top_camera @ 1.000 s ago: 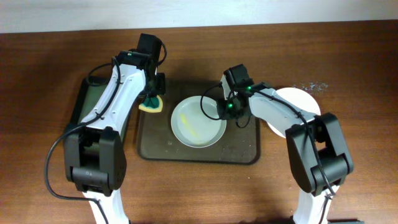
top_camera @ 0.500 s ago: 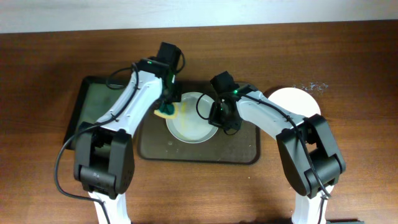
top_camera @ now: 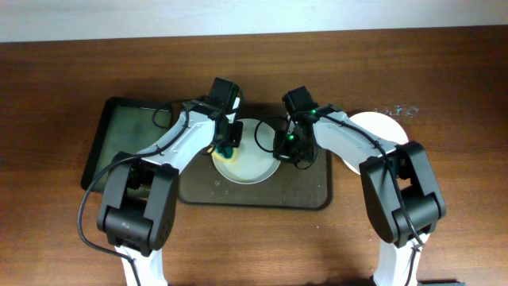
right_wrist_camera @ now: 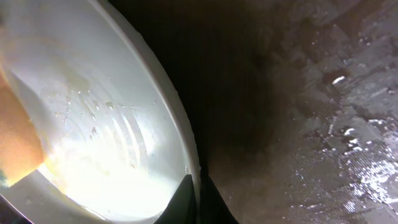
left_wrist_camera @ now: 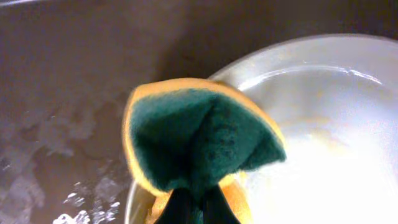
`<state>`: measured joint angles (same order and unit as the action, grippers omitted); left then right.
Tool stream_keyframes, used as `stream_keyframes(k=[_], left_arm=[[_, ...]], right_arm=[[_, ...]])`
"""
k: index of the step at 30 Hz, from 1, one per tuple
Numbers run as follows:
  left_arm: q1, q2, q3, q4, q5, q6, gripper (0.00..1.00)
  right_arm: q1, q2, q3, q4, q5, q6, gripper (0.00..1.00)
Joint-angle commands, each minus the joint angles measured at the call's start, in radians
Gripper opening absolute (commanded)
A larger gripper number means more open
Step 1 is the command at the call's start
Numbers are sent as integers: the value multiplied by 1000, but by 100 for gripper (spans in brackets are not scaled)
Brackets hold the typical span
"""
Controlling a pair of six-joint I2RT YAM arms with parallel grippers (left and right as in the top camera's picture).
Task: Clean dirty plates on tray and stack at the side
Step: 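Lower the sponge with the left gripper onto the last white plate, then scrub the last plate with the sponge while the right gripper holds its rim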
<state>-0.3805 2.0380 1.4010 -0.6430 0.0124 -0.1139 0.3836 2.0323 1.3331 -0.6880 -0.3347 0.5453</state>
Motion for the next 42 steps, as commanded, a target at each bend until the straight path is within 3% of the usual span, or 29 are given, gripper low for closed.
stream_keyframes(k=[1, 3, 5, 10, 13, 14, 15, 19, 22, 23, 25, 27, 32, 34, 39, 42], left_arm=[[-45, 26, -52, -75, 328, 277, 0], [-60, 26, -52, -158, 437, 416, 0], [-57, 26, -52, -190, 439, 452, 0], [-20, 26, -51, -108, 438, 340, 0], [-7, 26, -50, -85, 472, 305, 0], [-7, 26, -48, -81, 441, 202, 0], [-7, 26, -46, -80, 320, 9, 0], [-7, 26, -12, -74, 139, -169, 0], [-15, 26, 1, -32, -196, -352, 0], [-19, 26, 1, -18, -315, -364, 0], [-27, 26, 0, -16, -395, -363, 0], [-32, 26, 1, -16, -290, -257, 0], [-62, 26, 1, -134, 404, 386, 0], [-72, 26, 1, -194, 541, 498, 0], [-70, 26, 19, -183, 594, 488, 0], [-62, 26, 29, -20, 528, 290, 0]], right_arm=[[0, 19, -13, 0, 3, -18, 4], [0, 19, -13, 0, 2, -18, 4], [-13, 19, -13, -5, -19, -19, 4], [-159, 19, -13, -3, -273, -97, 4], [-194, 19, -14, -7, -290, -105, 4], [-193, 19, -14, -7, -290, -104, 4], [-186, 19, -14, -6, -290, -104, 4], [-180, 19, -14, -9, -290, -104, 4], [-180, 19, -14, -9, -290, -104, 4], [-180, 19, -14, -10, -290, -104, 4], [-180, 19, -14, -9, -289, -104, 4], [-180, 19, -14, -8, -289, -104, 4], [-180, 19, -14, -8, -285, -104, 4], [-180, 19, -14, -9, -285, -104, 4], [-179, 19, -14, -17, -285, -104, 4], [-179, 19, -14, -19, -286, -104, 4]])
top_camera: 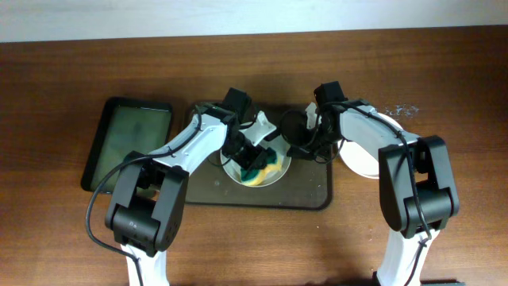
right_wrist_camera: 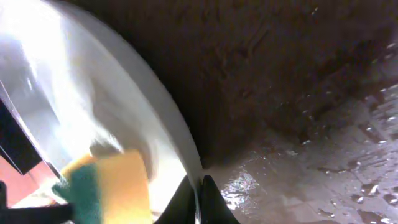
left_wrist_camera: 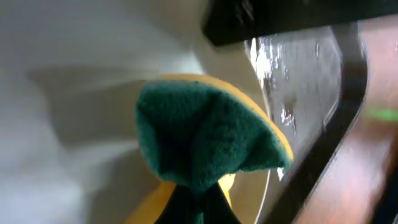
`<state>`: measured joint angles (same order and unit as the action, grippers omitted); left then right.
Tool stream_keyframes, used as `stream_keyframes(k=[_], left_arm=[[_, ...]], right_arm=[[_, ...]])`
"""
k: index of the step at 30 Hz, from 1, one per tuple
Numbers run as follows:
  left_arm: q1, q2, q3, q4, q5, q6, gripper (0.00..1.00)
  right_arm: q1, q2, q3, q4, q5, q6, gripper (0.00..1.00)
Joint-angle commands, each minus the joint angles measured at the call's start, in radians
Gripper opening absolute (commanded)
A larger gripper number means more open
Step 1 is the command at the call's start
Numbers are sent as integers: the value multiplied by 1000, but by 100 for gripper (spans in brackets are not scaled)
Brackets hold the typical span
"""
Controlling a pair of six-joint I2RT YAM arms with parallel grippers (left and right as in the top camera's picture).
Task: Clean dirty plates on tray and stack at the side
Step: 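Scrub the last plate with the sponge while the right gripper holds its rim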
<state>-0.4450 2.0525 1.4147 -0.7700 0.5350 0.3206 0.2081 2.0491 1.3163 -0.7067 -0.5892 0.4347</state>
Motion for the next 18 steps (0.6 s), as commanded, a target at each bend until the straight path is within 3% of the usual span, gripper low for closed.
stream_keyframes(k=[1, 2, 5, 6, 10, 13, 14, 17, 18], left_arm=[[4, 12, 15, 141, -48, -197, 0], [3, 12, 15, 194, -172, -283, 0], [2, 12, 15, 266, -446, -378, 0], [3, 12, 15, 293, -604, -417, 0], [3, 12, 13, 253, -923, -559, 0], [2, 12, 13, 124, -883, -559, 0], [2, 12, 13, 48, -771, -515, 0], [2, 12, 14, -112, -297, -173, 0], [2, 11, 15, -130, -209, -103, 0]], right_arm=[[-3, 2, 2, -2, -31, 6, 4], [-2, 2, 2, -5, -31, 6, 4], [4, 2, 2, -5, -28, 6, 4], [4, 2, 2, -5, -28, 6, 4], [4, 2, 2, -5, -27, 6, 4], [4, 2, 2, -5, -23, 6, 4], [4, 2, 2, -5, -23, 6, 4], [4, 2, 2, -8, -17, 6, 4], [4, 2, 2, -8, -17, 6, 4]])
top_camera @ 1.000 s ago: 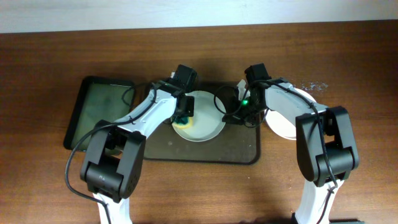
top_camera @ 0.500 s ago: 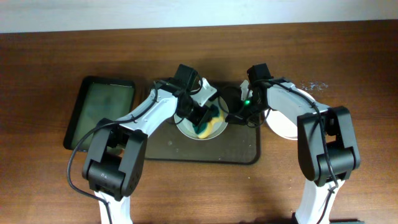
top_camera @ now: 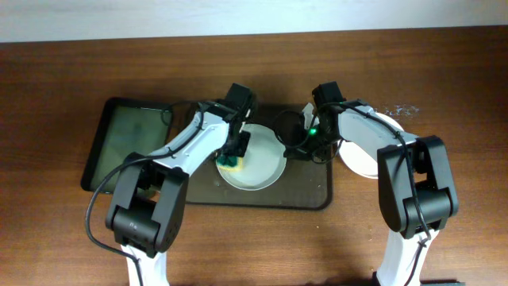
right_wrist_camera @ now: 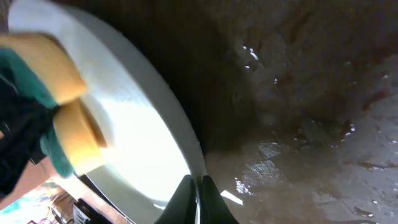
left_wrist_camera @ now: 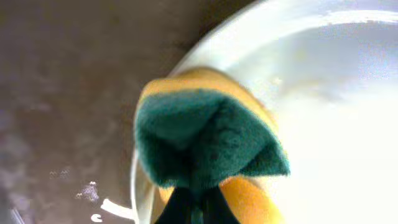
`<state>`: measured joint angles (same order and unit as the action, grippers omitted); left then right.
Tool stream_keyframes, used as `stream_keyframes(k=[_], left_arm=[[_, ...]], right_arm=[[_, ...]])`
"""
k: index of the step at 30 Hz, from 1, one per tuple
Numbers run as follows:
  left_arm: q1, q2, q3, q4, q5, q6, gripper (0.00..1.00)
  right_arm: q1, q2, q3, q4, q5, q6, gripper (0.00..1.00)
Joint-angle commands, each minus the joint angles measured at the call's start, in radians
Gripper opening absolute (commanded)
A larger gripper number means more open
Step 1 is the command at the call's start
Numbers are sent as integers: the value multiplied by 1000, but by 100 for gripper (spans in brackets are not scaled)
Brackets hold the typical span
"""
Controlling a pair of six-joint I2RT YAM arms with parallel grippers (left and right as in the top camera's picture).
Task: Clean dirty plates on tray and stack at the side
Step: 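Scrub the last plate with the sponge while the right gripper holds its rim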
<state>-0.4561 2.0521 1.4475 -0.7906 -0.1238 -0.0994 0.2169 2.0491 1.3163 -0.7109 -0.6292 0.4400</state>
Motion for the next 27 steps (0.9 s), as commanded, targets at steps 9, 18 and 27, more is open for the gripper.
stream_keyframes(k=[9, 18, 27], left_arm=[[58, 12, 52, 14, 492, 50, 0], [115, 12, 52, 100, -41, -225, 0], [99, 12, 52, -35, 799, 406, 0]], right_arm=[[71, 2, 2, -15, 165, 23, 4], [80, 2, 2, -11, 174, 32, 4], [80, 2, 2, -15, 170, 32, 4]])
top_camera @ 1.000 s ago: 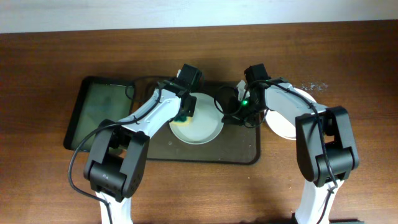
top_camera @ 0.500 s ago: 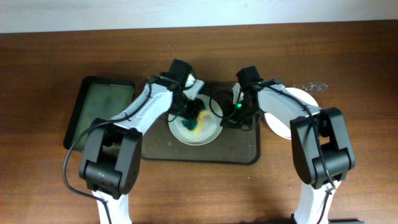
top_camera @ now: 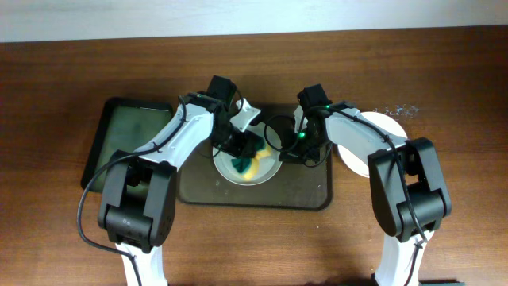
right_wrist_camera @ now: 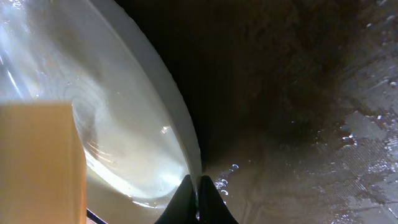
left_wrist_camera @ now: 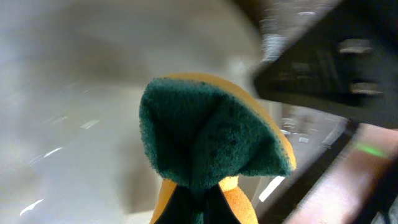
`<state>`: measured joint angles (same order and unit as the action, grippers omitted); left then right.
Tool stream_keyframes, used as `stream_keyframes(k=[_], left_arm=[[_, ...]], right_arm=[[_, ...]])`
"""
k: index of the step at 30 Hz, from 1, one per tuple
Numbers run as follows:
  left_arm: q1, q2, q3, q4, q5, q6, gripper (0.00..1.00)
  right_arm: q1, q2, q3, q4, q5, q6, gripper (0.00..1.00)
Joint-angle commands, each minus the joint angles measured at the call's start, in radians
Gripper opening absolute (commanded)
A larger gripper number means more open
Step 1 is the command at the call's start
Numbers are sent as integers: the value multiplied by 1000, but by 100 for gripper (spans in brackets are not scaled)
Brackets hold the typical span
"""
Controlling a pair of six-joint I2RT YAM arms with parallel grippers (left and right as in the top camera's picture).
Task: Clean dirty plates on tray and stack at the side
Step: 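Scrub the last plate with the sponge while the right gripper holds its rim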
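A white plate lies on the dark wet tray at the table's middle. My left gripper is shut on a folded green and yellow sponge, which rests on the plate's inside. My right gripper is shut on the plate's right rim, seen over the tray in the overhead view. The sponge's yellow side shows at the left of the right wrist view.
A clean white plate sits on the table right of the tray, partly under my right arm. A second dark tray lies to the left. Water drops glisten on the tray floor.
The sponge in my left gripper has shifted from the plate's left rim to its middle right part, with the green side turned up. My right gripper still pinches the rim.
My left gripper held the sponge at the plate's left edge while the right pinched the right rim. Then the sponge was on the plate's right lower part, then back at the left rim. Now it is near the middle again, the plate held throughout.
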<state>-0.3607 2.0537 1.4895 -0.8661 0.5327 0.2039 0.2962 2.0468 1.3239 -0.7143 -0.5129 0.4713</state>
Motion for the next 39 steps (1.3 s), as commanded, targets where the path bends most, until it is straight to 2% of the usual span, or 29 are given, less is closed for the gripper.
stream_keyframes(k=[1, 2, 3, 4, 6, 8, 15, 16, 19, 26, 28, 32, 34, 35, 37, 39], left_arm=[[3, 11, 10, 90, 68, 51, 0], [3, 11, 10, 139, -19, -12, 0], [3, 11, 10, 212, -190, -113, 0], [3, 11, 10, 267, -312, -165, 0], [3, 11, 8, 344, -511, -227, 0], [3, 11, 0, 360, -621, -275, 0], [-49, 11, -17, 72, -520, -282, 0], [-60, 11, -17, 59, -507, -272, 0], [-63, 11, -16, 50, -266, -83, 0], [-16, 10, 128, 2, -255, -27, 0], [2, 10, 191, -66, -186, 31, 0], [5, 11, 183, -119, -137, 17, 0], [3, 13, 143, -60, -188, -114, 0], [-4, 13, 97, 16, -345, -296, 0], [-6, 13, 26, 118, -545, -513, 0], [-7, 13, -51, 212, -661, -615, 0]], right_arm=[[1, 5, -5, -13, 54, 0, 4], [1, 5, -5, -13, 54, 0, 4], [1, 5, -5, -12, 54, 0, 4], [1, 5, -5, -13, 54, 0, 4], [1, 5, -5, -15, 54, 0, 4], [1, 5, -5, -14, 55, 0, 4], [1, 5, -5, -12, 54, 0, 4], [1, 5, -5, -12, 54, 0, 4], [1, 5, -5, -12, 54, 0, 4], [1, 5, -5, -12, 54, 0, 4], [1, 5, -5, -12, 54, 0, 4], [1, 5, -5, -12, 54, -4, 4], [1, 5, -5, -11, 54, -4, 4], [1, 5, -5, -12, 54, -4, 4], [1, 5, -5, -12, 54, -4, 4], [1, 5, -5, -12, 54, -4, 4]])
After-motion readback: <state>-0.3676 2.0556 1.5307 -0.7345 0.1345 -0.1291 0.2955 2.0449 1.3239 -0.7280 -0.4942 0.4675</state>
